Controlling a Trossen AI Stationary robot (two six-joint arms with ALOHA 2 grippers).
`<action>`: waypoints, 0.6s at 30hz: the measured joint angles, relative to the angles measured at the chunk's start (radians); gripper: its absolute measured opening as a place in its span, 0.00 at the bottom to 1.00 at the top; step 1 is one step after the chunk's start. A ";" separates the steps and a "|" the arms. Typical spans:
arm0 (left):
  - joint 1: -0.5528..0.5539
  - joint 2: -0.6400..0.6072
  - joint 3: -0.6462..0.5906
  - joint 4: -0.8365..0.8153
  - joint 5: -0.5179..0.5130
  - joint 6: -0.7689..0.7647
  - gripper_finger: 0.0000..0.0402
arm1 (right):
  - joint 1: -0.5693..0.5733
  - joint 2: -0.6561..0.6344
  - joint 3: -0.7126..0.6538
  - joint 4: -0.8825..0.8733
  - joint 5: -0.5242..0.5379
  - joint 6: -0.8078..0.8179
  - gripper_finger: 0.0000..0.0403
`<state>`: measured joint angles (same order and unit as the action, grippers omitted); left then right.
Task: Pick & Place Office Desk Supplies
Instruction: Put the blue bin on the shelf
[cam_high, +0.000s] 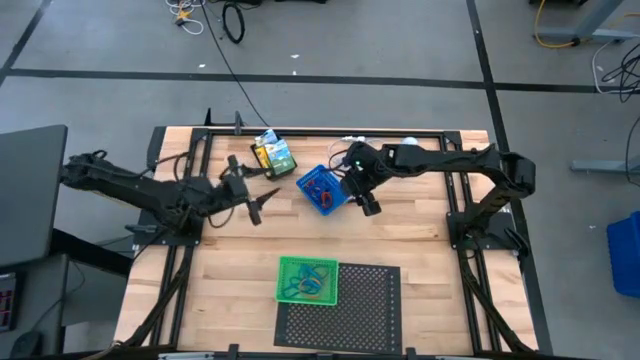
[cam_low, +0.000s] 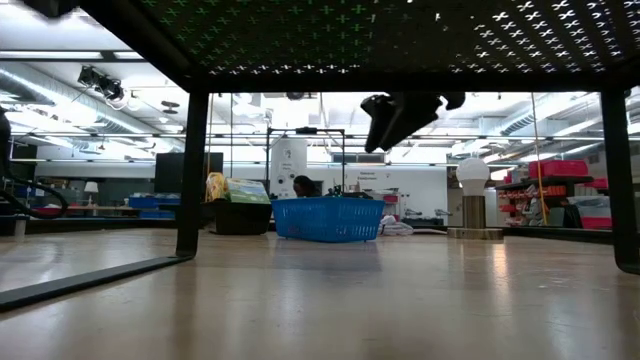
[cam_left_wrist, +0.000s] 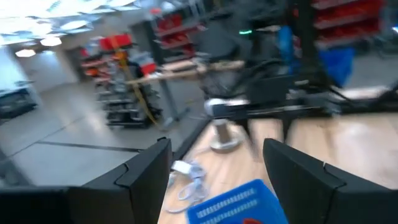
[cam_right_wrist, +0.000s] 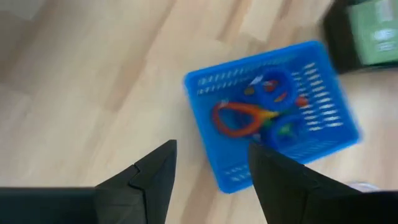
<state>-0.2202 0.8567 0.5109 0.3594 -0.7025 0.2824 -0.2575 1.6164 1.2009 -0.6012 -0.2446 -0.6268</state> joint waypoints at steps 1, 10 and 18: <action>0.017 -0.011 -0.050 0.066 0.000 0.005 0.64 | -0.001 0.006 -0.001 -0.004 -0.015 0.002 0.51; 0.170 -0.047 -0.261 0.257 0.150 -0.084 0.64 | 0.002 0.175 0.059 -0.027 0.019 0.002 0.51; 0.243 -0.046 -0.268 0.220 0.238 -0.094 0.64 | 0.001 0.279 0.134 -0.108 0.073 -0.015 0.51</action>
<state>0.0229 0.8112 0.2424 0.5795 -0.4646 0.1883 -0.2565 1.8956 1.3346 -0.7089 -0.1715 -0.6413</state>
